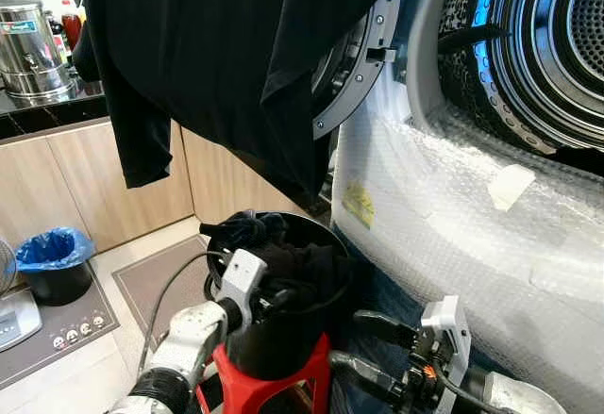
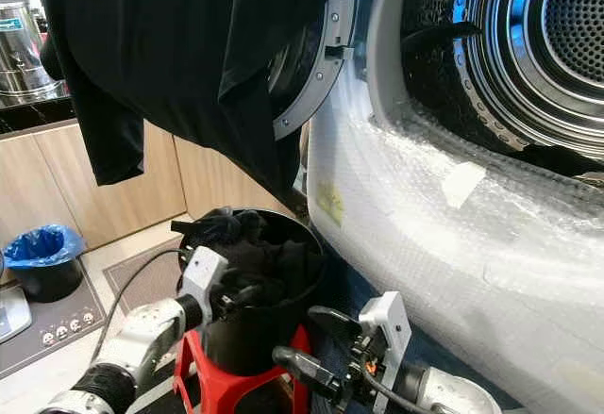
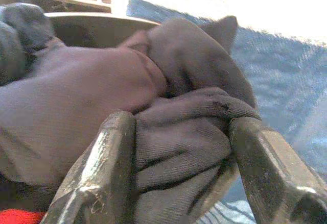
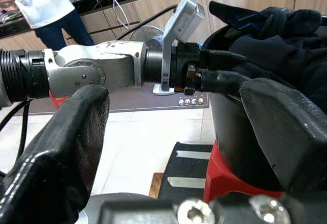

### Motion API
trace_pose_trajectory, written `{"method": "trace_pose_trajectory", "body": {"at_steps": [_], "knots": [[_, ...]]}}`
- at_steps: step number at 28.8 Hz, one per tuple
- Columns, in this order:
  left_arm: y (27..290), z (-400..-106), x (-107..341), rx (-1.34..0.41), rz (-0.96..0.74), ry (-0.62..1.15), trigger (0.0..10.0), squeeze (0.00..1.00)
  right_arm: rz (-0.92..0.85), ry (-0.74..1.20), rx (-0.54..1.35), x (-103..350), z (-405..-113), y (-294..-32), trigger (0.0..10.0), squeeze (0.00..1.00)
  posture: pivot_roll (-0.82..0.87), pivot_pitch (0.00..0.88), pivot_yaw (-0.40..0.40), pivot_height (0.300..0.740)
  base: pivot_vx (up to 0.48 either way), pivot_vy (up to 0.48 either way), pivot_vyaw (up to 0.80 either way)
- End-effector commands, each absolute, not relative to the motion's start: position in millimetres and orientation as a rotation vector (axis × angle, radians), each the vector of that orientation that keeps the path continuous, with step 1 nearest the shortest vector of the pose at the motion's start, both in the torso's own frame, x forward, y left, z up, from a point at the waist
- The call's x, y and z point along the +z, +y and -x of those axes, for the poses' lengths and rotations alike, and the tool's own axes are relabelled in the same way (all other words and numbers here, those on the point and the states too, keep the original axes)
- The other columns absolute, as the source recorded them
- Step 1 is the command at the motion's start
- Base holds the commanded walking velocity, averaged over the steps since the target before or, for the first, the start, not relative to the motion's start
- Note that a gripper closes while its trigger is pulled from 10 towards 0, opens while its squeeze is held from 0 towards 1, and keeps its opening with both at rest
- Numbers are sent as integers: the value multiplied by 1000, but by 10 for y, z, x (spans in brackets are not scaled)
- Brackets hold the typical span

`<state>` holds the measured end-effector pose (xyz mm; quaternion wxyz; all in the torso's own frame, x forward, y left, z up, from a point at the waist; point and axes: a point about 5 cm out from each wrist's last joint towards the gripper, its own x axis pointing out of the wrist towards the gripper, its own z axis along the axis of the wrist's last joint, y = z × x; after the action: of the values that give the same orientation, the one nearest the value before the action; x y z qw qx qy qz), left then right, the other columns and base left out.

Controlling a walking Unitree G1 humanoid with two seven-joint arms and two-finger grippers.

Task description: Clothes washing

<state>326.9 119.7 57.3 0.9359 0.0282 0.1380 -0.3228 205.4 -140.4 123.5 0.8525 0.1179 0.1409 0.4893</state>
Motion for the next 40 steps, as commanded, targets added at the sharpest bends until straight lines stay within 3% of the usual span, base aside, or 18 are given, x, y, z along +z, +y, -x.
{"method": "trace_pose_trajectory", "body": {"at_steps": [1, 10, 11, 12, 13, 14, 40], "knots": [[1135, -3290, 601, -697, -76, 272, 10000, 0, -241, 278, 1043, 1292, -2058, -1393, 10000, 0, -47, 0, -57, 740, 0, 0, 0], [1200, -3259, 543, -678, -47, 297, 9961, 0, -238, 280, 1040, 1294, -2039, -1413, 10000, 0, -51, 0, -54, 740, 0, 0, 0], [1225, -3255, 534, -668, -40, 301, 8431, 0, -238, 280, 1039, 1293, -2039, -1416, 10000, 0, -51, 0, -54, 740, 0, 0, 0], [1243, -3251, 527, -661, -34, 303, 8431, 0, -238, 281, 1038, 1293, -2038, -1418, 10000, 0, -50, 0, -54, 740, 0, 0, 0], [1267, -3246, 519, -653, -28, 306, 2902, 0, -238, 281, 1037, 1292, -2038, -1419, 10000, 0, -48, 0, -54, 740, 0, 0, 0], [1290, -3240, 510, -647, -23, 307, 0, 0, -238, 281, 1037, 1292, -2039, -1420, 10000, 0, -46, 0, -54, 740, 0, 0, 0], [1342, -3168, 424, -633, 20, 333, 0, 0, -235, 287, 1032, 1298, -2051, -1443, 10000, 0, -44, 0, -61, 740, 0, 0, 0]]}}
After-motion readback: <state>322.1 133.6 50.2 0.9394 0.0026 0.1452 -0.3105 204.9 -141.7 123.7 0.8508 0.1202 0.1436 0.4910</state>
